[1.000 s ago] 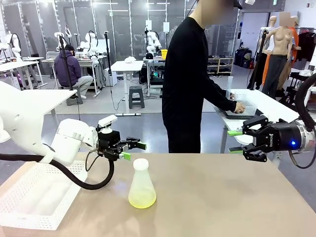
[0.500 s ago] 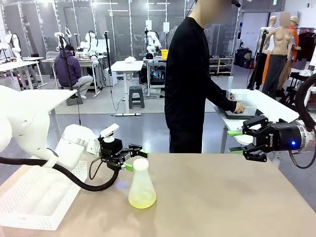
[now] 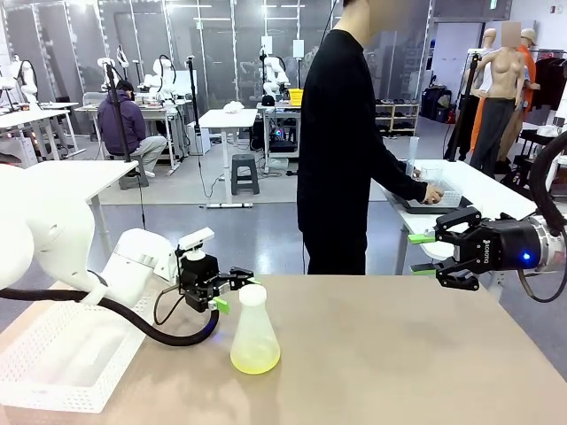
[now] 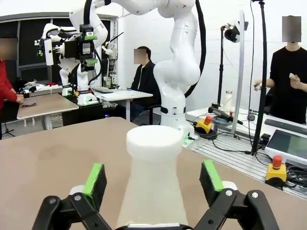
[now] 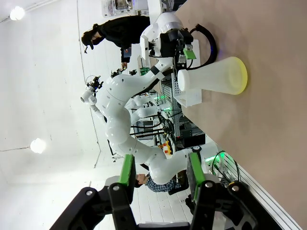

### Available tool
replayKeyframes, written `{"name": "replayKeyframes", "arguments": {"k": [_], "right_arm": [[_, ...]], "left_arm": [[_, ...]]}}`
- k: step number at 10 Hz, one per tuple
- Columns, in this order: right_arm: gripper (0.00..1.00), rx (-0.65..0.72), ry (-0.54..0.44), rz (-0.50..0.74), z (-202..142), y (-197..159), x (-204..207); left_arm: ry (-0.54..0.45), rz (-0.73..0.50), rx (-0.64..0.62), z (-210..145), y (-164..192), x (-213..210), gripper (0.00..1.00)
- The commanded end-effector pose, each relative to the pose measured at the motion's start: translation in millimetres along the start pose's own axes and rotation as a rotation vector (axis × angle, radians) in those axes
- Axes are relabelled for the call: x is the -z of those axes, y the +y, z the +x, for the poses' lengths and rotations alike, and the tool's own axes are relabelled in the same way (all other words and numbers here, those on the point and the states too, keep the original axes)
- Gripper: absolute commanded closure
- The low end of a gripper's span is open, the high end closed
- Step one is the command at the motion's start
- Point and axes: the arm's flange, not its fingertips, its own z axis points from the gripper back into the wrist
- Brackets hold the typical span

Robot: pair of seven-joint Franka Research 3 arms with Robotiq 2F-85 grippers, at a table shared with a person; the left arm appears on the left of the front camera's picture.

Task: Prepare the solutions needed for the experiment.
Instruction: When the human places the Big flask in the center of the table, pick up the Big flask and place it in the left Organizing basket.

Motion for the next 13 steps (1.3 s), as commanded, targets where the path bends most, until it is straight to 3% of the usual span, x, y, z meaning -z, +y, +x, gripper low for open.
{"name": "replayKeyframes", "arguments": {"k": [1, 13], "right_arm": [[0.44, -0.007, -0.01, -0.002, 0.1, 1.3, 0.2], [0.44, -0.007, -0.01, -0.002, 0.1, 1.3, 0.2]], "left_arm": [[0.022, -0.014, -0.003, -6.1, 7.8, 6.1, 0.0], [0.043, -0.065, -0.001, -5.9, 0.1, 48.9, 0.0]]}}
